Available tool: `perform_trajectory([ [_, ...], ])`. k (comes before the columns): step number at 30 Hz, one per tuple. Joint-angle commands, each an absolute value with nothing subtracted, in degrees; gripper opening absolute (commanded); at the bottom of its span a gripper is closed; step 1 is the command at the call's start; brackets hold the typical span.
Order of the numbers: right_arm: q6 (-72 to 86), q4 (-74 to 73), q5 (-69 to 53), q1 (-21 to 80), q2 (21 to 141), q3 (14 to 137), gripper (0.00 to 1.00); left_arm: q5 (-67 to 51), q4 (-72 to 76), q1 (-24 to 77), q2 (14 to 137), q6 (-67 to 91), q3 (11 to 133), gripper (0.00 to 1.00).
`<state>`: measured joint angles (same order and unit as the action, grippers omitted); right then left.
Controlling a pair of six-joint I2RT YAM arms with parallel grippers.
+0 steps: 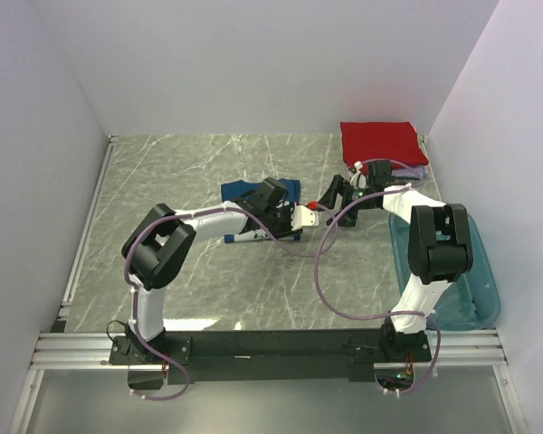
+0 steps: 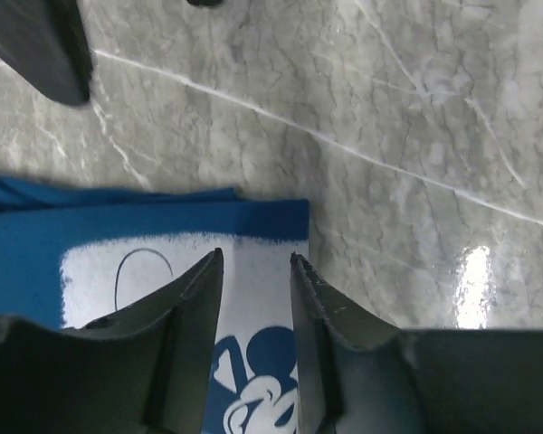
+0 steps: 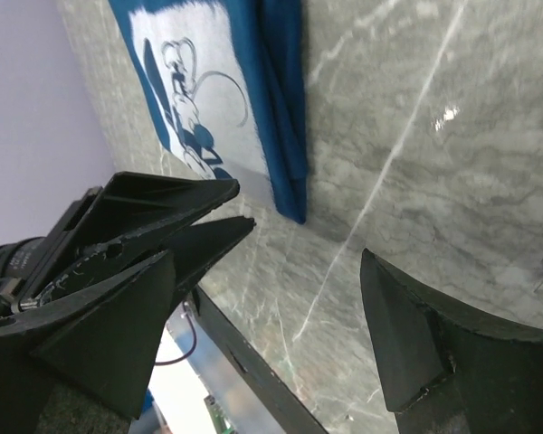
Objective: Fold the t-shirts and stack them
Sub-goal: Neatly place the folded tshirt to the corner
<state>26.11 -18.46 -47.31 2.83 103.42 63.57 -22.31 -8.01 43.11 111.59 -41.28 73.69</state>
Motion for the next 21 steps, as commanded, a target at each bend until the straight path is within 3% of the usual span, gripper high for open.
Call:
perform_trajectory([
  [1,26.72,-16.70,-48.60,2.64,103.97,62.32,0.89,-25.40,-9.49,43.94,112.94,-43.33,76.37,0.40],
  [13,27.24,-16.09,-49.83,1.49,104.77,61.62,0.89,-24.44,-12.57,44.47,116.89,-44.30,76.99,0.41],
  [21,32.42,-8.71,-50.71,2.20,105.64,58.36,0.89,-25.66,-14.58,43.24,118.56,-42.19,80.06,0.17],
])
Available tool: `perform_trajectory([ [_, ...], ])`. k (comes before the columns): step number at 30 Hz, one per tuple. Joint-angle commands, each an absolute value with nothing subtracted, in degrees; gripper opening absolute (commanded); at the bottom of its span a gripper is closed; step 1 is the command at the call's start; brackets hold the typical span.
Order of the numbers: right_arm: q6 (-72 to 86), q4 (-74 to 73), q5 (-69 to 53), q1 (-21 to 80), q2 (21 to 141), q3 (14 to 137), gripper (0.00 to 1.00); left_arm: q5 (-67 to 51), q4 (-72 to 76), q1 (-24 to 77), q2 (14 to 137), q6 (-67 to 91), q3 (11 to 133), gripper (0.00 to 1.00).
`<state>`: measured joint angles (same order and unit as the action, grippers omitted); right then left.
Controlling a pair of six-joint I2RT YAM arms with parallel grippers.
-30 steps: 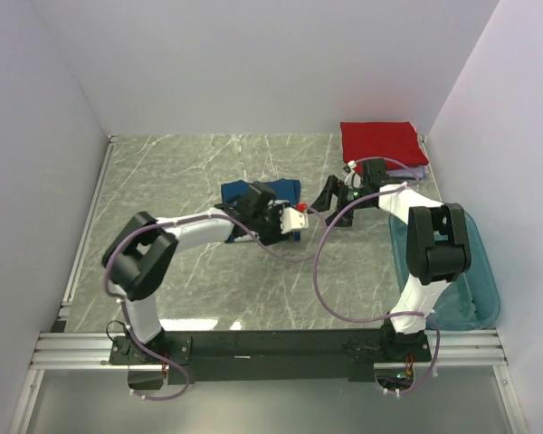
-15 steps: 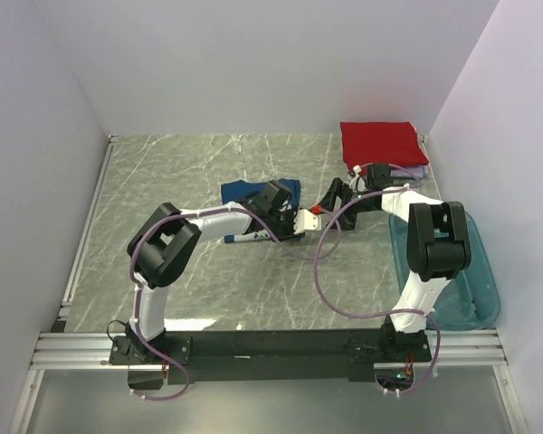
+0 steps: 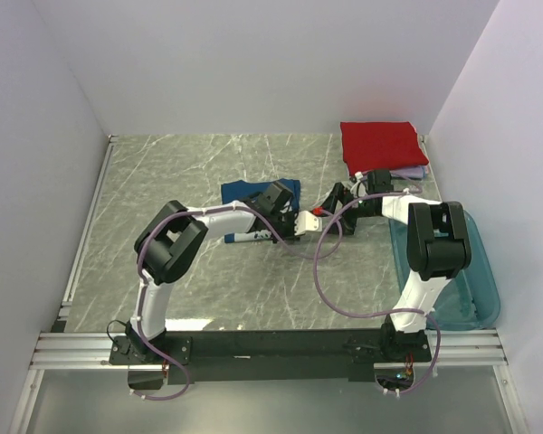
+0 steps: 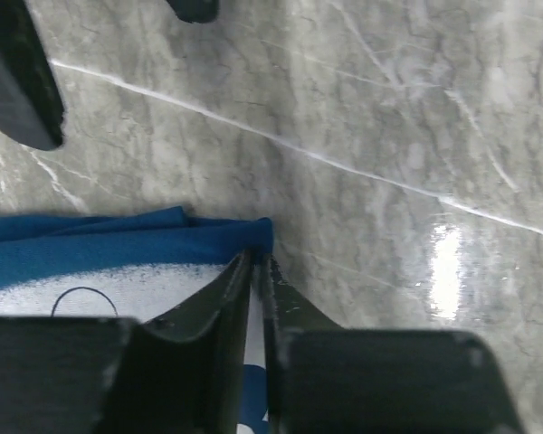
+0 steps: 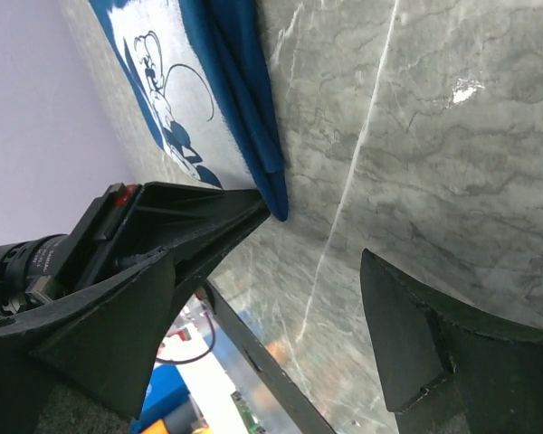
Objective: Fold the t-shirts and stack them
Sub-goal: Neatly place the folded tshirt to the corner
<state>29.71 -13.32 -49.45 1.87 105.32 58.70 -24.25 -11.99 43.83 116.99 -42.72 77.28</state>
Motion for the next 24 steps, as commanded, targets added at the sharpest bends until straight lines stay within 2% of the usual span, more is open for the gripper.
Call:
perform_trajectory([
  [1,32.78,-8.18,-50.80,2.28,105.91,58.36,0.89,-25.84,-15.29,43.16,118.83,-42.19,80.59,0.15],
  [5,34.27,-6.24,-50.36,2.55,106.35,58.45,0.89,-26.37,-17.66,42.54,120.67,-42.54,82.96,0.00],
  [9,36.82,-2.65,-48.52,2.55,104.86,56.87,0.91,-29.16,-15.92,41.31,118.48,-39.65,82.80,0.00],
  [13,45.69,9.38,-45.27,3.08,102.83,50.73,0.93,-31.46,-12.66,40.43,114.62,-35.34,81.39,0.00],
  [18,53.42,14.93,-41.58,5.97,104.59,50.46,0.93,-33.75,-11.69,39.55,111.45,-31.99,80.78,0.01],
  [24,65.82,28.19,-40.78,9.66,107.58,48.87,0.94,-34.19,-11.25,39.03,109.69,-31.47,80.33,0.00],
])
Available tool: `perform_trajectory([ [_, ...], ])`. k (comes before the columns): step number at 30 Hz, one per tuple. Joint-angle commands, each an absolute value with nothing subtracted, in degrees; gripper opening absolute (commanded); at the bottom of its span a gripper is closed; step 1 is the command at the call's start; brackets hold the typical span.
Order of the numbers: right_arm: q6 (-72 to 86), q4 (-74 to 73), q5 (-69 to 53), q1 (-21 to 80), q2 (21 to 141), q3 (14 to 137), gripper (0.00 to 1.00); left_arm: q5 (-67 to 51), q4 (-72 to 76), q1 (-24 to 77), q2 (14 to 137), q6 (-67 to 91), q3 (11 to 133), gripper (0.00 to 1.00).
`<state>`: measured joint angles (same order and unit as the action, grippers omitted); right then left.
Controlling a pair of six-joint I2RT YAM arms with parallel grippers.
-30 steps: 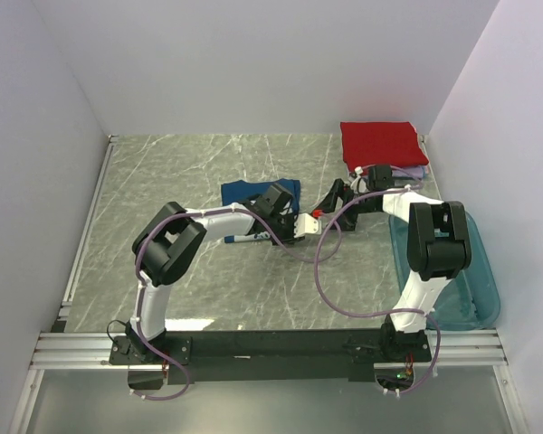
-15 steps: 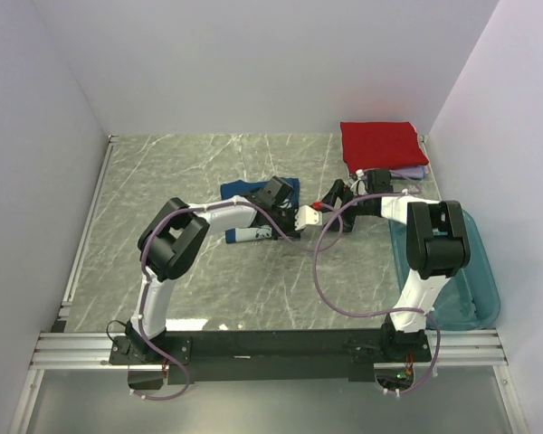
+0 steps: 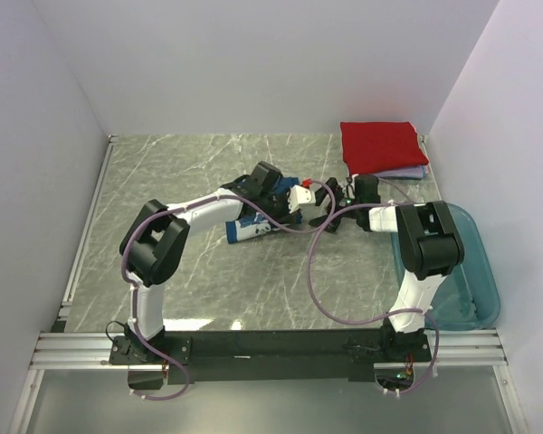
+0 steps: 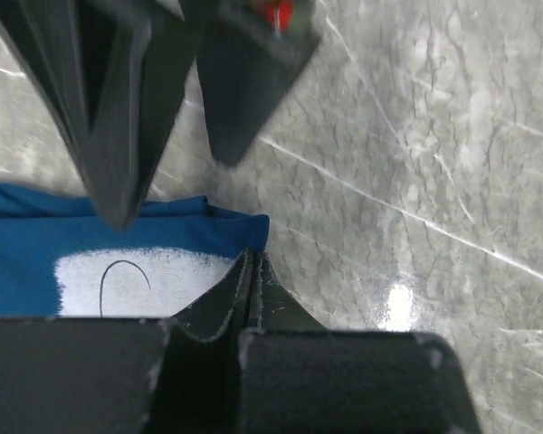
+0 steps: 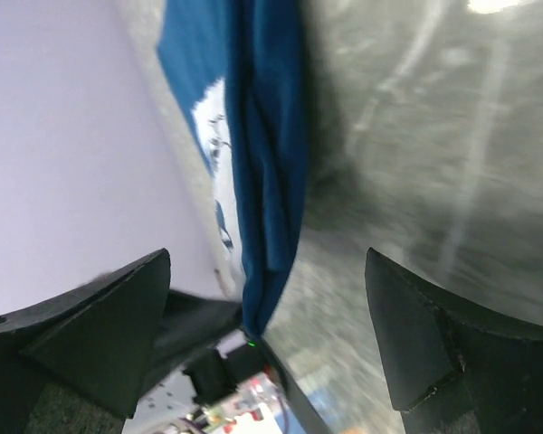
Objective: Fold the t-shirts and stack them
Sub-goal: Neatly place the folded tshirt to the corner
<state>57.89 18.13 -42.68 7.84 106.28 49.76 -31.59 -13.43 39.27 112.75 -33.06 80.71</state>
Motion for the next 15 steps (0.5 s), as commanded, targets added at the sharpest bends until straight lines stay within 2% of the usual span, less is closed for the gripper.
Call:
perform_trajectory([
  [1,67.92,29.17,-40.43,10.28,108.19,48.61,0.94,-34.45,-11.25,39.11,109.60,-31.29,80.33,0.00],
  [5,71.89,33.39,-37.80,13.27,109.95,47.46,0.90,-35.42,-11.42,38.76,109.51,-31.03,80.77,0.01],
  [9,74.00,35.77,-35.34,15.03,113.28,49.74,0.78,-36.39,-11.86,38.50,109.51,-30.94,81.04,0.01],
  [15,73.74,35.59,-29.89,16.44,118.47,55.19,0.68,-37.70,-12.39,38.41,108.90,-30.85,80.51,0.00],
])
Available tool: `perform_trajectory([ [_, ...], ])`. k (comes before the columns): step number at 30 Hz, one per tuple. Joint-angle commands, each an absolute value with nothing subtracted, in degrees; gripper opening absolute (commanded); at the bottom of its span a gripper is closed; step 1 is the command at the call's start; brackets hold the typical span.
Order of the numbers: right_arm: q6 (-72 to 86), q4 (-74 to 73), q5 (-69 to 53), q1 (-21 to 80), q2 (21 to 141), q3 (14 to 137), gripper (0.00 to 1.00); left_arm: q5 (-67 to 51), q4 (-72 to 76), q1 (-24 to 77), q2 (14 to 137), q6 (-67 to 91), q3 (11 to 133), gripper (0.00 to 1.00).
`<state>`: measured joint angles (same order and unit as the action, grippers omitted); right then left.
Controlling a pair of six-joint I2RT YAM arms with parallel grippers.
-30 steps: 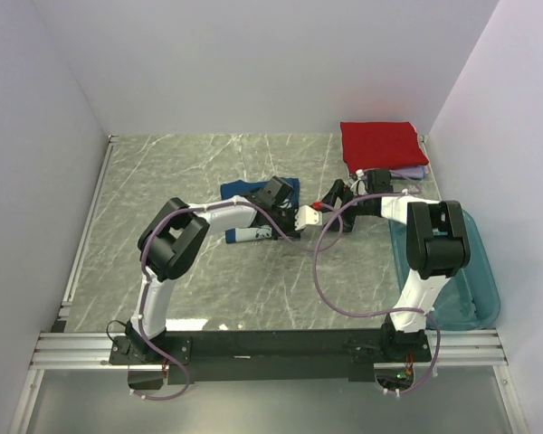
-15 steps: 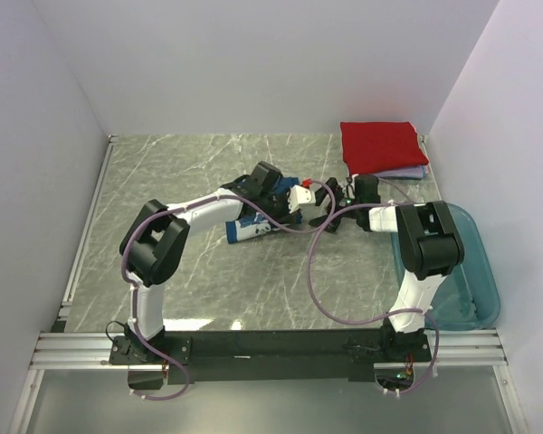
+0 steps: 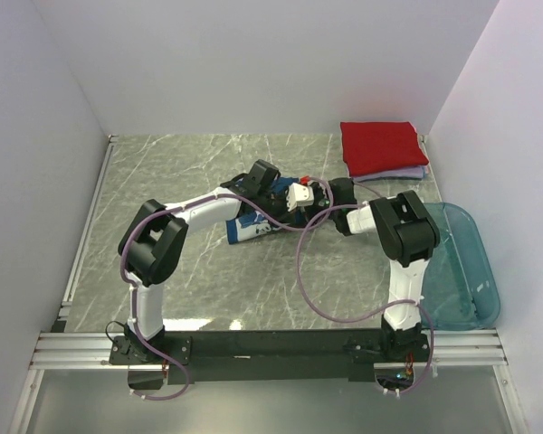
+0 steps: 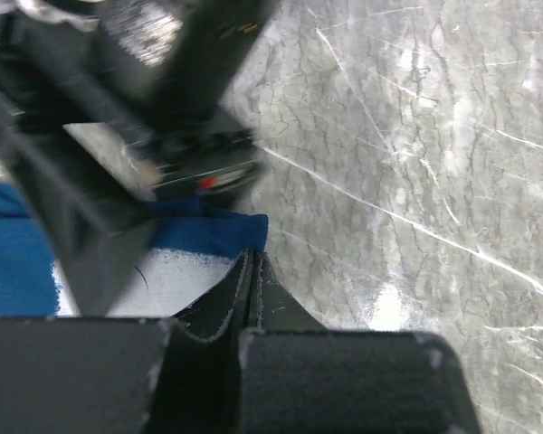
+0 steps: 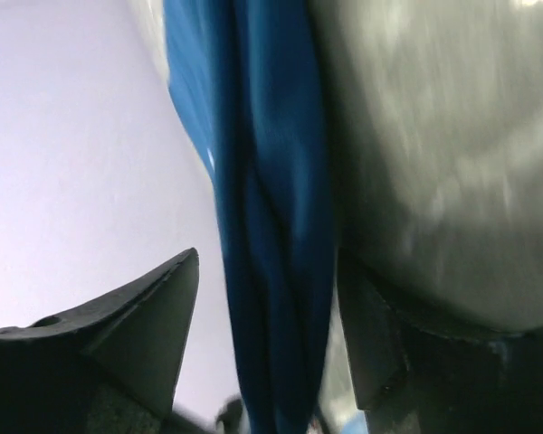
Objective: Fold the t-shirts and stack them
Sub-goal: Neatly place the folded tshirt to the corner
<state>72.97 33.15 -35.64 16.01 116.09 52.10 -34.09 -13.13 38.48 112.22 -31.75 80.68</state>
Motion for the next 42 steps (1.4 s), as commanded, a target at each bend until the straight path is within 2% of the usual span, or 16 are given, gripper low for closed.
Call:
perform_trajectory([
  [1,73.74,35.77,-29.71,16.61,119.61,55.80,0.67,-37.71,-12.22,38.41,108.72,-30.85,80.33,0.01],
  [8,74.00,35.68,-29.18,17.40,123.66,60.03,0.61,-38.50,-12.66,38.14,108.46,-31.55,79.80,0.01],
  [11,74.18,36.38,-29.62,17.66,124.71,61.25,0.52,-38.23,-12.57,37.97,108.81,-31.47,79.98,0.01],
  [12,73.74,35.86,-29.88,17.93,124.89,61.61,0.46,-38.06,-12.22,37.88,109.07,-31.12,80.07,0.00],
  [14,72.60,34.37,-29.97,18.45,124.72,62.92,0.42,-37.88,-11.78,37.71,109.25,-30.50,80.07,0.01],
  [17,64.72,25.79,-29.36,19.25,124.37,68.17,0.23,-37.71,-11.34,37.27,109.34,-28.66,80.59,0.01],
  [18,61.82,21.92,-29.27,19.16,124.28,70.29,0.07,-37.53,-11.69,37.27,108.90,-28.13,80.77,0.01],
  [19,56.04,15.71,-29.35,19.16,124.10,72.31,0.01,-37.18,-12.99,36.92,108.55,-27.95,81.03,0.16],
  [20,52.77,11.99,-28.22,19.07,123.93,76.77,0.00,-36.74,-13.36,36.57,107.94,-27.43,80.86,0.27],
  [21,45.51,5.17,-27.17,18.90,123.32,79.17,0.00,-37.35,-12.66,34.91,106.10,-25.16,79.29,0.44],
  [24,33.72,-4.69,-24.00,18.55,122.96,87.69,0.00,-38.24,-10.29,30.87,101.45,-19.54,72.98,0.73],
  [25,31.40,-6.49,-23.65,18.20,123.13,89.54,0.00,-38.06,-10.54,30.15,100.64,-18.99,71.82,0.87],
  [27,25.27,-10.87,-22.07,17.49,123.66,94.29,0.00,-37.18,-12.91,28.31,98.63,-17.50,69.27,0.97],
  [28,22.88,-11.94,-21.36,17.32,123.66,95.70,0.00,-36.74,-13.27,27.60,97.92,-16.62,68.47,1.00],
  [33,7.42,-18.62,-15.04,16.70,125.85,105.80,0.00,-33.84,-14.06,23.65,93.09,-12.75,63.73,1.00],
  [42,-5.35,-25.04,-8.35,12.92,130.60,121.54,0.00,-29.18,-15.91,21.71,88.60,-9.14,60.74,0.99],
])
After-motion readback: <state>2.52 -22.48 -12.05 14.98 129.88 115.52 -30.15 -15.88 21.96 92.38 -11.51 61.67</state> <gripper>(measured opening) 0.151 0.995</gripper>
